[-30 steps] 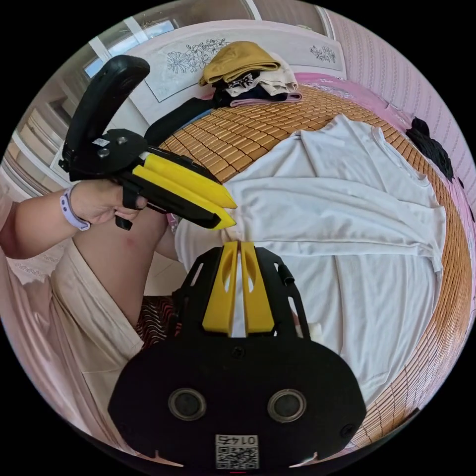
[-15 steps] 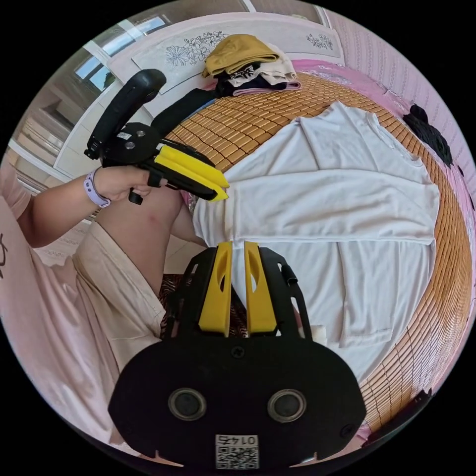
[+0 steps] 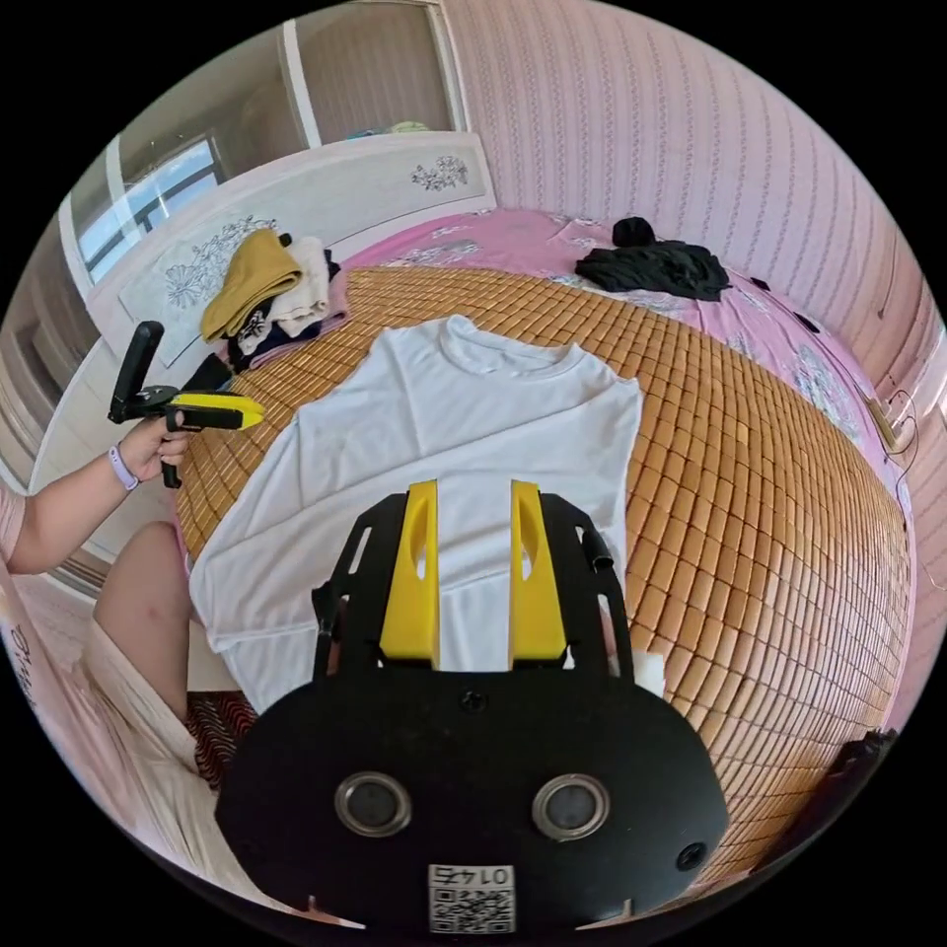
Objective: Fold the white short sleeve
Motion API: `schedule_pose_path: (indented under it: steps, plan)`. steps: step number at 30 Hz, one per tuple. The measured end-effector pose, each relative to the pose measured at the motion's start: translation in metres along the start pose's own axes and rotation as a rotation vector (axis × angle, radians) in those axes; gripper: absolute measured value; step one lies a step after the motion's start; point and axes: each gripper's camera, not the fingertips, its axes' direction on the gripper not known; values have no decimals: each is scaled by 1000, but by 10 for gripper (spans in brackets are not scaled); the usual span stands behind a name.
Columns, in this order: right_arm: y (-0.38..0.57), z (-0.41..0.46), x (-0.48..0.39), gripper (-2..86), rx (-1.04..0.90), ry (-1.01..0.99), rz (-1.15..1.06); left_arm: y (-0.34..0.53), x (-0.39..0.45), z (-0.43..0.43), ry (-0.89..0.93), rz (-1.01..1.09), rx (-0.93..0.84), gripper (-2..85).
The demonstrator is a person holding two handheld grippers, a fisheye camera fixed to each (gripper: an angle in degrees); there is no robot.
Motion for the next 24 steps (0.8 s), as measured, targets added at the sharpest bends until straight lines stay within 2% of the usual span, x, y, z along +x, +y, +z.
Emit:
schedule_pose_path:
  steps: [4, 9, 11, 13, 16, 24]
  plan:
    - [-57, 38, 82, 129, 7, 13, 151, -58, -38, 26, -39, -87, 61, 77]
    - [-97, 87, 135, 126, -41, 101, 216, -105, -59, 62, -26, -131, 17, 102]
    - [-107, 97, 151, 89, -59, 59, 250, -121, -54, 77, -72, -87, -38, 79]
    - [-120, 100, 173, 12, -87, -37, 271, -132, -48, 79, -126, -43, -78, 43]
    - [-133, 73, 200, -3, -3, -33, 293, -150, -46, 72, -87, -5, -66, 9]
    - [-162, -20, 241, -7, 181, -20, 295, -192, -13, 21, -55, 60, 158, -1]
